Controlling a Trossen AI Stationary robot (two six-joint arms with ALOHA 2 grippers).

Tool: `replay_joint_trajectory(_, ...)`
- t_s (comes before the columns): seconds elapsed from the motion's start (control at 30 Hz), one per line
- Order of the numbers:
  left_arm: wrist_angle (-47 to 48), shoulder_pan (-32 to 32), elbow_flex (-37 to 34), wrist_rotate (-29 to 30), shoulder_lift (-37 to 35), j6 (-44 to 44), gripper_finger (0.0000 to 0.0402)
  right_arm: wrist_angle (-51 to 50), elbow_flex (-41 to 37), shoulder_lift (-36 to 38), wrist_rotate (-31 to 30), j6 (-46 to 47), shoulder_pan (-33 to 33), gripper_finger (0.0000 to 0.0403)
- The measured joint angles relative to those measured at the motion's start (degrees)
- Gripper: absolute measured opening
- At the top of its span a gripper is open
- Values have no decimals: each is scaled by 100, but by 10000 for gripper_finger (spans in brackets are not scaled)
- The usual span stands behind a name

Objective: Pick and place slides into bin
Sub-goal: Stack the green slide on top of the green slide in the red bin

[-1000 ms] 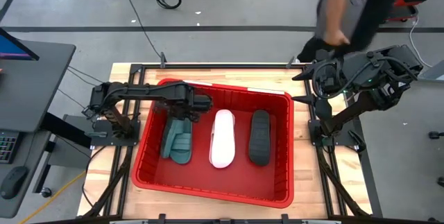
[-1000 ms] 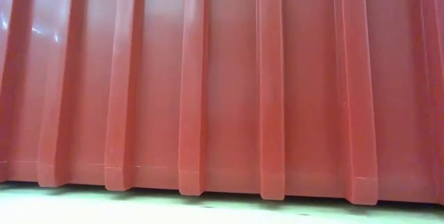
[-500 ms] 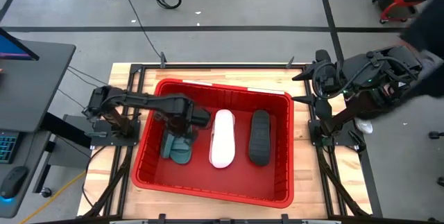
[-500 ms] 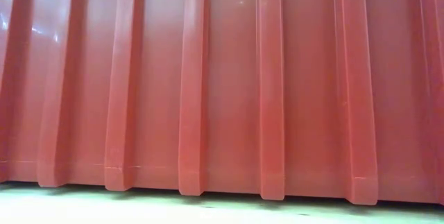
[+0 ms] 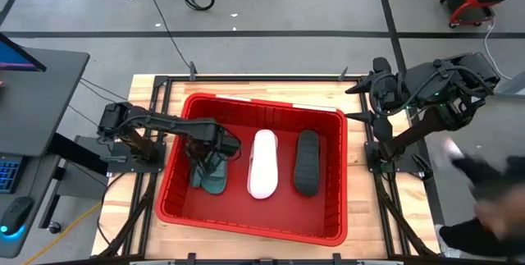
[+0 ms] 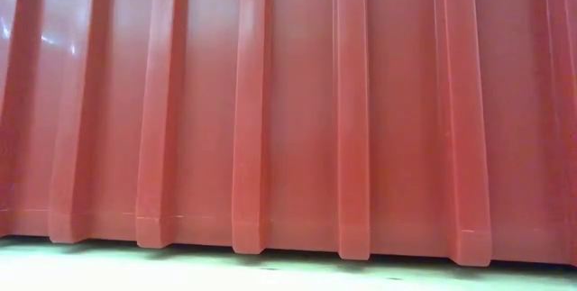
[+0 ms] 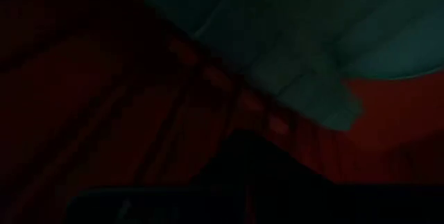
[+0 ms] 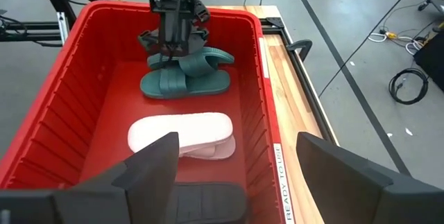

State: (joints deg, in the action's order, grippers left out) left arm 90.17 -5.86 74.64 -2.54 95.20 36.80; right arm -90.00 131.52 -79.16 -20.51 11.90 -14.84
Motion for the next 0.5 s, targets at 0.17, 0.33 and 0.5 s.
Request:
replay_joint_trajectory(0.17, -23, 107, 503, 357, -4, 4, 3, -2, 0, -2, 2, -11, 136, 299)
replay_joint_trajectory(0.33, -306, 376, 535, 631, 10, 155, 6, -2, 0, -2, 0, 11, 215, 299)
replay_joint_trajectory(0.5, -319, 627, 374, 667, 99, 17, 4, 0, 0, -2, 1, 185, 215, 299)
